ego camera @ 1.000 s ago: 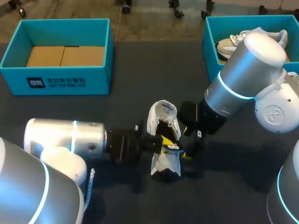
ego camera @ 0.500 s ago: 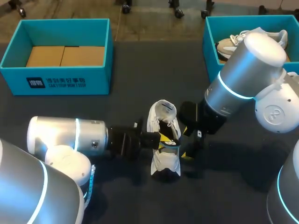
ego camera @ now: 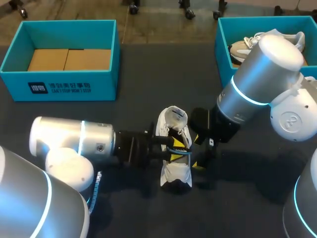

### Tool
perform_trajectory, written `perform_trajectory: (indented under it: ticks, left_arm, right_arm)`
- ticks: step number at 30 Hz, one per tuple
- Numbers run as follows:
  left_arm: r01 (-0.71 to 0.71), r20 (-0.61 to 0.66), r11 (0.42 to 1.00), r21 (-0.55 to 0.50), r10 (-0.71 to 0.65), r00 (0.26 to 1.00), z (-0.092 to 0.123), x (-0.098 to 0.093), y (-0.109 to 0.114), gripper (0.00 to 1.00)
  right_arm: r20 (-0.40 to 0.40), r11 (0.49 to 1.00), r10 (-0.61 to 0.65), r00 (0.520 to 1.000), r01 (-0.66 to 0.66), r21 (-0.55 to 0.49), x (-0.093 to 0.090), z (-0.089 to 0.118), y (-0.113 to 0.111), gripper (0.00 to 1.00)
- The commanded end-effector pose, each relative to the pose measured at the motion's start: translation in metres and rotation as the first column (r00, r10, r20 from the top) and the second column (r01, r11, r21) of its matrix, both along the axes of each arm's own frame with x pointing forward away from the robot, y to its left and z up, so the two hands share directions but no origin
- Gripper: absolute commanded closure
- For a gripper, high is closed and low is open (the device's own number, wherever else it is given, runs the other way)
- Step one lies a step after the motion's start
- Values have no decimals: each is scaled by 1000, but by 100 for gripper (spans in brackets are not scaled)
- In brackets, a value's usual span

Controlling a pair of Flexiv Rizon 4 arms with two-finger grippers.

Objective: Take the shoe out of the shoebox, open the shoe tongue, remove and reinsert the insole, then place the shoe into the shoebox

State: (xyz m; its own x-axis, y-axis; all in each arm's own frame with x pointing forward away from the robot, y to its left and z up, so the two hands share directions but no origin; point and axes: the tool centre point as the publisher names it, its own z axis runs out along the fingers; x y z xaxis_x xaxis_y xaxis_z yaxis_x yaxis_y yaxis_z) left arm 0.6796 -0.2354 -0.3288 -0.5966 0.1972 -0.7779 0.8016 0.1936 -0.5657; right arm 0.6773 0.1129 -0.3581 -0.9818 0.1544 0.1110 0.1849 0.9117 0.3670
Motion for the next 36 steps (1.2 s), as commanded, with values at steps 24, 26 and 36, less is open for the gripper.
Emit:
perform_trajectory:
  ticks: [24, 26, 36]
  left_arm:
    - [-49, 94, 998, 27, 47, 994, -17, 14, 3, 71]
    - [-42, 80, 999, 12, 41, 996, -11, 10, 3, 29]
    - [8, 79, 1000, -24, -7, 997, 5, -7, 1, 84]
  right_arm:
    - [0, 1000, 1, 1000, -1, 1, 0, -1, 0, 0]
    - [0, 1000, 1, 1000, -1, 1, 0, -1, 0, 0]
    - [0, 1000, 1, 1000, -1, 1, 0, -1, 0, 0]
